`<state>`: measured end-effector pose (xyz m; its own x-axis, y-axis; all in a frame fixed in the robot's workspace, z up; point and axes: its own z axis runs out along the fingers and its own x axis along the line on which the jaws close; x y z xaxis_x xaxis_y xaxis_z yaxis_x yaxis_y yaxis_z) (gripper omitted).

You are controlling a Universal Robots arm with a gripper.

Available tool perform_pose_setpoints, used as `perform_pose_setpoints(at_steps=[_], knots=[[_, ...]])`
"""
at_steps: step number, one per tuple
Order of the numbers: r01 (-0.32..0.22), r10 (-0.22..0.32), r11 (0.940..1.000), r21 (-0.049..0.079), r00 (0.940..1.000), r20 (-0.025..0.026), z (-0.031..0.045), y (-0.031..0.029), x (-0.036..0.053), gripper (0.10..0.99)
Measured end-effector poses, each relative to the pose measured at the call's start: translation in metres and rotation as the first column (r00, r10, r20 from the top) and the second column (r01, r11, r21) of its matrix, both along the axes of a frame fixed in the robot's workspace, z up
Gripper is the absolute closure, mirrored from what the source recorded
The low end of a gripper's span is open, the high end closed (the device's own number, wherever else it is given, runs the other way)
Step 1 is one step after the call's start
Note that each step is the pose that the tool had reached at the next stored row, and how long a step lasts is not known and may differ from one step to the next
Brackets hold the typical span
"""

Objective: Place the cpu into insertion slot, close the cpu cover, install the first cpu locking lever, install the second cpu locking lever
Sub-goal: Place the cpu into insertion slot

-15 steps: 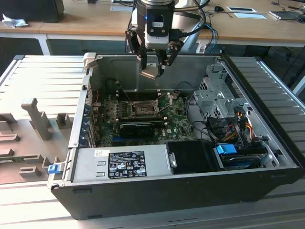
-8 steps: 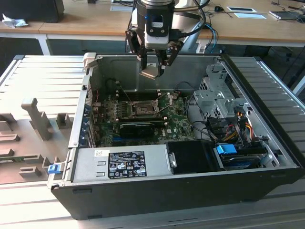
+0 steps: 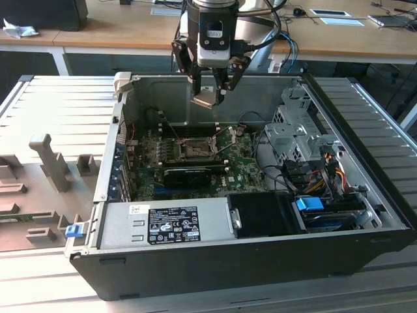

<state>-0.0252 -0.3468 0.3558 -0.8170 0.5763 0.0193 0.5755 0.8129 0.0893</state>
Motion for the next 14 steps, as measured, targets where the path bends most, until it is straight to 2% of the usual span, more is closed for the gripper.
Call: perform_pose_setpoints(at_steps=[14], knots=[[0.013, -0.013, 0.9999, 0.0, 0.9999, 0.0, -0.0003, 0.0, 0.0, 0.557]])
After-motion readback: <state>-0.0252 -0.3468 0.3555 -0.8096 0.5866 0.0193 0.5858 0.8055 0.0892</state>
